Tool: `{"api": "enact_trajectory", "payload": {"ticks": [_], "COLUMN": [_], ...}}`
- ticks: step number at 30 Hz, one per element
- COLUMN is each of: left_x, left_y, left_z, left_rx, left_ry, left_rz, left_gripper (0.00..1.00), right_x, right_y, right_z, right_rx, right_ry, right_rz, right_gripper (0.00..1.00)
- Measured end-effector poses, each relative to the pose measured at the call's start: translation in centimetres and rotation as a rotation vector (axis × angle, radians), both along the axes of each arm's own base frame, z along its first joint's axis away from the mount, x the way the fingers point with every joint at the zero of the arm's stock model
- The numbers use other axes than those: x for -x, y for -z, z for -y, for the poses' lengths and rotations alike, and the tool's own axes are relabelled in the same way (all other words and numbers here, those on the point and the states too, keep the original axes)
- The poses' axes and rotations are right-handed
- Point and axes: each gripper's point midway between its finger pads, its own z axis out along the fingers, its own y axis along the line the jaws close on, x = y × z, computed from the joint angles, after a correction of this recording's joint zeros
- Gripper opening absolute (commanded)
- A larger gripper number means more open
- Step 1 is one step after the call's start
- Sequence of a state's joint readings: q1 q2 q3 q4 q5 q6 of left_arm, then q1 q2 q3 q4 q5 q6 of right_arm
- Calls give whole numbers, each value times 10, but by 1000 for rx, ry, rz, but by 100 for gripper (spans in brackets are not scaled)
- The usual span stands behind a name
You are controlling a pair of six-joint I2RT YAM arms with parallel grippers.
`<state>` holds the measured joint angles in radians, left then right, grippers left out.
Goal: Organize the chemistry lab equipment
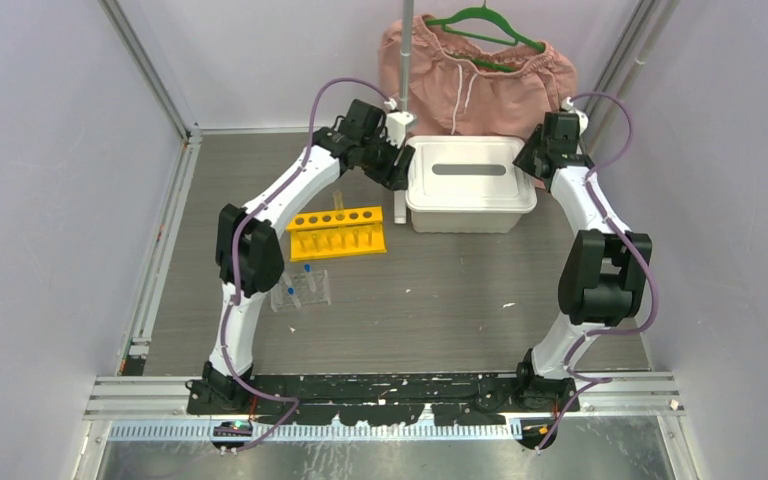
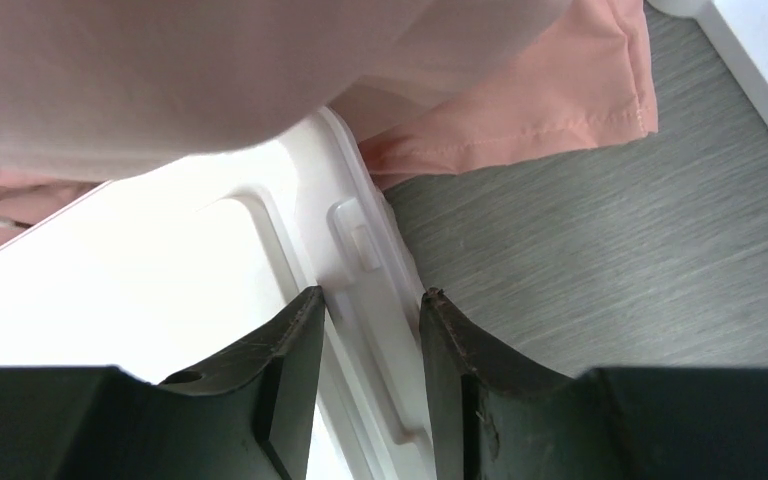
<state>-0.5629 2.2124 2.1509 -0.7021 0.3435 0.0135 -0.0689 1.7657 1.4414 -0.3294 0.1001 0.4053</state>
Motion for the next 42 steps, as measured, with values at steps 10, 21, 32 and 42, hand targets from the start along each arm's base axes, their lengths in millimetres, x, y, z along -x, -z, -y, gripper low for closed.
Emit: {"api": "enact_trajectory", "payload": {"ticks": [10, 21, 32, 42], "left_x": [24, 40, 124, 229], "left_y": [-2, -88, -148, -5], "left_z": [-8, -47, -231, -303], "left_rx": [-48, -9, 22, -125], "left_ry": [30, -17, -329, -455], "left_rz": [-18, 37, 118, -18], "left_gripper": [72, 100, 100, 100], "right_x": [27, 65, 152, 213], "right_y": [-2, -32, -96, 13], "right_z": [-4, -11, -2, 9], "right_rx": [-42, -34, -8, 35], "right_ry": [42, 76, 139, 211], "right_rz": [-13, -65, 161, 88], "right_gripper": [55, 100, 100, 100]}}
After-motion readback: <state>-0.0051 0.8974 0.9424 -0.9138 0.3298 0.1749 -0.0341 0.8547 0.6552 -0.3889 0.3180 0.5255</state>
